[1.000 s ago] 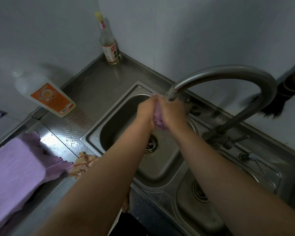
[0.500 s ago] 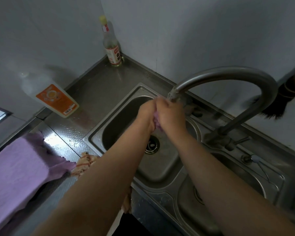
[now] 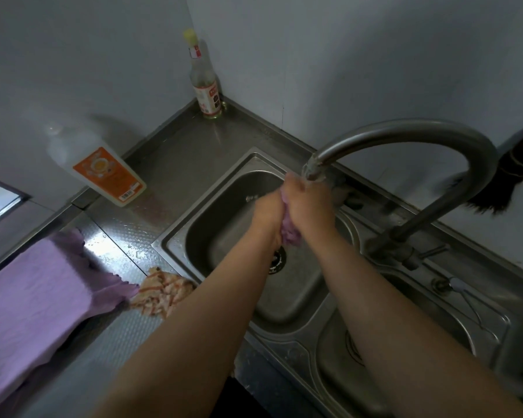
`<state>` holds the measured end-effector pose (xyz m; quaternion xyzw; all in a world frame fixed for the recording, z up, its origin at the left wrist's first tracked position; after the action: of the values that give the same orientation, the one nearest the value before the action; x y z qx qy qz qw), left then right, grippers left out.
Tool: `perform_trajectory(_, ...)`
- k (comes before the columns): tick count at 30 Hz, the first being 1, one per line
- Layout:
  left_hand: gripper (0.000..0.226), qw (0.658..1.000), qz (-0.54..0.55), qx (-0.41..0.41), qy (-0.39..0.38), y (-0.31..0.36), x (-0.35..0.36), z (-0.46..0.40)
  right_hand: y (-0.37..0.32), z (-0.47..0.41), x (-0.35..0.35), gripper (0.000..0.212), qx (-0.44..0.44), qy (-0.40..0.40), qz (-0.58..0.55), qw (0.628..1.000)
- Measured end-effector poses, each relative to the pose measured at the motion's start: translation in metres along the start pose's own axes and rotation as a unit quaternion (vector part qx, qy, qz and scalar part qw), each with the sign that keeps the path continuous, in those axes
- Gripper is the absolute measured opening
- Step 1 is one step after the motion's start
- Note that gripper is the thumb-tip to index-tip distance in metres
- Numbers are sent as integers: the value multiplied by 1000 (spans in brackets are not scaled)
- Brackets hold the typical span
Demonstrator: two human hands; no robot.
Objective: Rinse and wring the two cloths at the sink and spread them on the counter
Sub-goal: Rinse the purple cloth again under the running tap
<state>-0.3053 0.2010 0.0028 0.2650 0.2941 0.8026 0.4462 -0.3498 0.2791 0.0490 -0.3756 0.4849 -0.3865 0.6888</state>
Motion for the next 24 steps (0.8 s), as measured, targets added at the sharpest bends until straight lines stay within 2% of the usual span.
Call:
perform_trajectory(3, 31, 999, 15, 12, -39, -17, 19, 3, 17, -35, -22, 22, 38, 14, 37, 998)
perform_trajectory(4, 29, 998, 11, 17, -62, -17, 22, 6, 26, -42, -24, 23, 66, 1, 34, 997)
perform_trajectory(6, 28, 992, 21, 7, -122, -10, 22, 13, 42, -44, -20, 32, 105, -34, 35, 993)
perform_trajectory(9, 45, 979, 38, -21, -198, 13, 10, 16, 63, -34, -16, 55, 162, -57, -19, 985)
perform_trajectory(11, 34, 982, 37, -18, -186, 28, -9, 8, 72, -26, -9, 65, 183, -105, -85, 974)
perform_trajectory(12, 32, 984, 44, -18, -174, 32, -18, 4, 71, -23, -6, 64, 172, -138, -113, 969)
perform_trajectory(14, 28, 987, 50, -30, -153, 33, -33, 0, 68, -18, 2, 55, 140, -210, -126, 959)
perform_trajectory(16, 20, 987, 53, -31, -149, 37, -41, 1, 62, -11, 9, 44, 119, -263, -92, 953)
perform_trajectory(18, 32, 985, 87, -21, -150, 40, -43, 1, 63, -12, 8, 27, 119, -256, -101, 954)
perform_trajectory(20, 53, 979, 124, -10, -162, 45, -41, 0, 65, -14, 2, 18, 138, -230, -202, 942)
perform_trajectory(22, 60, 975, 150, -8, -165, 45, -38, -1, 62, -11, 3, 28, 152, -233, -313, 908)
perform_trajectory(24, 59, 977, 150, -16, -148, 38, -36, -5, 65, -11, 3, 36, 183, -197, -380, 885)
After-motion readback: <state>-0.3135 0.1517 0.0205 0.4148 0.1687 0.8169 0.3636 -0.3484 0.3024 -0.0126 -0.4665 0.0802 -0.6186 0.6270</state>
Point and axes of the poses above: each hand's wrist, its own z-axis away from the middle knuckle, its own x-axis out of the palm, y = z × x, the point moved 9 cm from there along -z, towards the middle knuckle, and after that the axes turned 2 degrees about -y, right-handed, at the moved point
